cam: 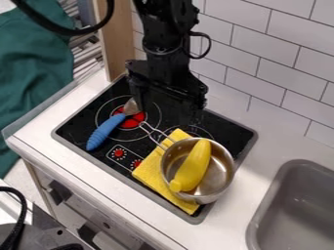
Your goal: Take a banana from the silver pot to the upper right of the burner
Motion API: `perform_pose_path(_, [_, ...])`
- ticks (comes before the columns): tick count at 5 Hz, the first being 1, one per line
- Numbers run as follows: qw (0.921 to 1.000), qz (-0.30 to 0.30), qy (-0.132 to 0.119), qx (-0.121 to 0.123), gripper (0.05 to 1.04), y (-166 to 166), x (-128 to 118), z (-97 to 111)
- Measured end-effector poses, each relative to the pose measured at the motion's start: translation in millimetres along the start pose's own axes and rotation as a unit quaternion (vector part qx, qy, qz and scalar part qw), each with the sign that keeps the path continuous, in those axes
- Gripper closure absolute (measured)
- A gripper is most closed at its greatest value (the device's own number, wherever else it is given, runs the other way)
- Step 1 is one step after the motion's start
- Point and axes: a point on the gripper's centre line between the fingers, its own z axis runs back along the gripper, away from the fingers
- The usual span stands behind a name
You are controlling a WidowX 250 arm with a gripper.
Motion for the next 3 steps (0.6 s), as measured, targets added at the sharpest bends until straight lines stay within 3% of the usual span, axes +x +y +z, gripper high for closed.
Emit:
perform_pose_path(1, [0.9999,0.001,0.016,0.0,0.073,0,-7,-7])
perform_pose_path(3, [0.9999,-0.004,0.016,0.0,0.073,-13,-15,-8])
